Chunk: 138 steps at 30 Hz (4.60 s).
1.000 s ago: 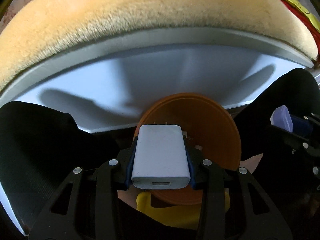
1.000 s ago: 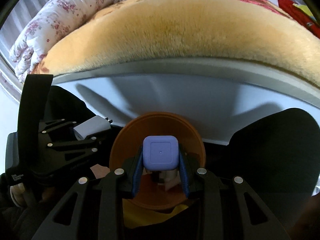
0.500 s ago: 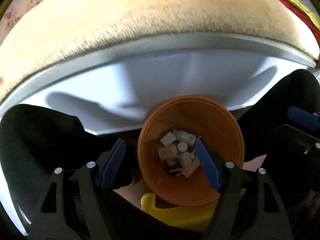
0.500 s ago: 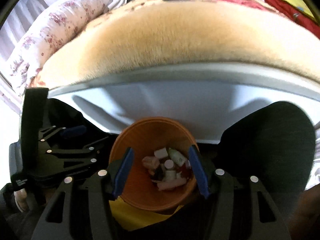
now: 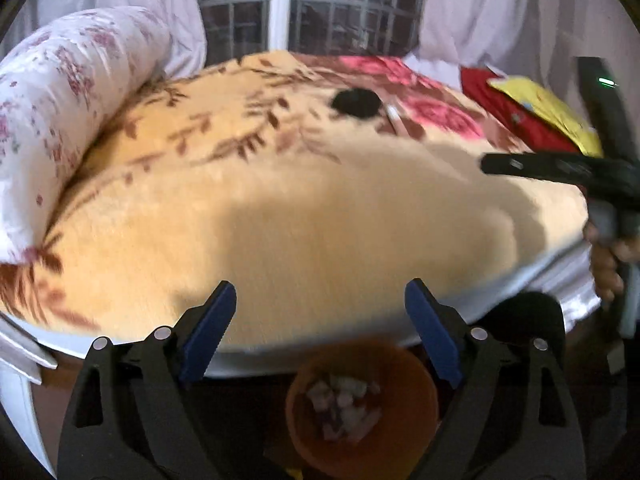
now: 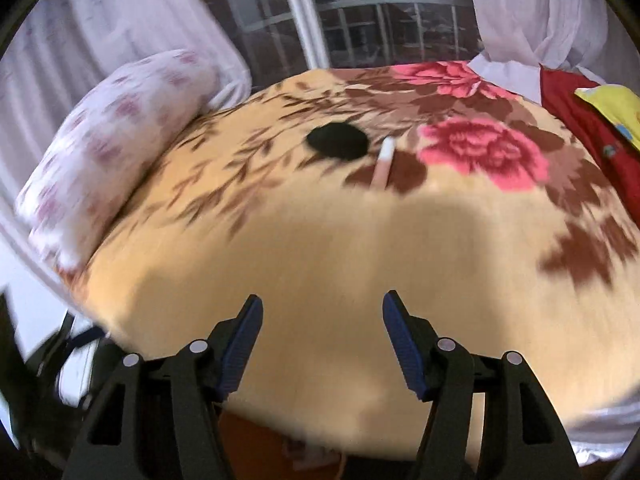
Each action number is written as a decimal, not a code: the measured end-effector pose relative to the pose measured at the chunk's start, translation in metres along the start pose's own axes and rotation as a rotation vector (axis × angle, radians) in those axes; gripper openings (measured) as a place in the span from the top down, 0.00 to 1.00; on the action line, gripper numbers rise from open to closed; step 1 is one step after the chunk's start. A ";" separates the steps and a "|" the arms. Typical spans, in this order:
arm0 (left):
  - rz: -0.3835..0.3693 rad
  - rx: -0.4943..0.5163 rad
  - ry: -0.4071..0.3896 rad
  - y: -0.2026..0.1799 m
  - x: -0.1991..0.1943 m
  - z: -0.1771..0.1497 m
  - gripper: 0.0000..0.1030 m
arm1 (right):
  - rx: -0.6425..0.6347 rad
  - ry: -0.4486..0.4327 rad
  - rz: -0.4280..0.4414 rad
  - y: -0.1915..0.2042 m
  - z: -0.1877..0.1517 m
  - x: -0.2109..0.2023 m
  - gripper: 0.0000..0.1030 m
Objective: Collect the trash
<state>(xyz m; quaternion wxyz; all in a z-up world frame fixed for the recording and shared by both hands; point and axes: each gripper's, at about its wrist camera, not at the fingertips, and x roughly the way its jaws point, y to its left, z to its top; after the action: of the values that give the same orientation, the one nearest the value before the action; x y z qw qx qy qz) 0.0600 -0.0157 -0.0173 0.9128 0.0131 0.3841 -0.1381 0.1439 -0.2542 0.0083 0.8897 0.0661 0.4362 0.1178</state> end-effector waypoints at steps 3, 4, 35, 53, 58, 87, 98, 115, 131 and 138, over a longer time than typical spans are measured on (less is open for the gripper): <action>0.002 -0.035 -0.019 0.006 0.009 0.012 0.18 | 0.032 0.028 -0.037 -0.014 0.042 0.044 0.44; 0.008 -0.042 -0.021 0.007 0.012 0.013 0.18 | 0.039 0.031 -0.050 -0.014 0.048 0.056 0.44; 0.009 0.009 -0.009 0.005 0.030 0.019 0.18 | 0.171 -0.147 -0.146 -0.065 0.076 0.098 0.83; -0.007 0.065 0.047 -0.061 0.213 0.215 0.18 | 0.410 -0.182 -0.023 -0.116 0.052 0.097 0.83; -0.014 0.113 0.037 -0.076 0.237 0.229 0.18 | 0.407 -0.161 -0.005 -0.116 0.055 0.103 0.83; 0.135 0.044 -0.009 -0.039 0.148 0.151 0.51 | 0.431 -0.129 0.041 -0.123 0.055 0.107 0.83; 0.154 0.020 -0.031 -0.032 0.042 0.032 0.51 | 0.262 -0.211 0.075 -0.042 -0.014 0.010 0.83; 0.084 -0.048 0.219 -0.016 0.050 -0.102 0.51 | -0.035 0.107 0.024 0.067 -0.216 0.006 0.83; 0.042 -0.050 0.437 -0.013 0.107 -0.129 0.40 | 0.020 0.305 -0.009 0.054 -0.224 0.065 0.76; 0.062 -0.042 0.472 -0.012 0.112 -0.130 0.24 | 0.024 0.290 -0.022 0.047 -0.225 0.062 0.58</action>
<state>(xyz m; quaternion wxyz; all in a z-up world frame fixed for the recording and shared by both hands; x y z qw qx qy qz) 0.0406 -0.0378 -0.1868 0.8015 0.0379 0.5892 -0.0953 -0.0048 -0.1893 -0.1661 0.8176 0.0541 0.5623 0.1113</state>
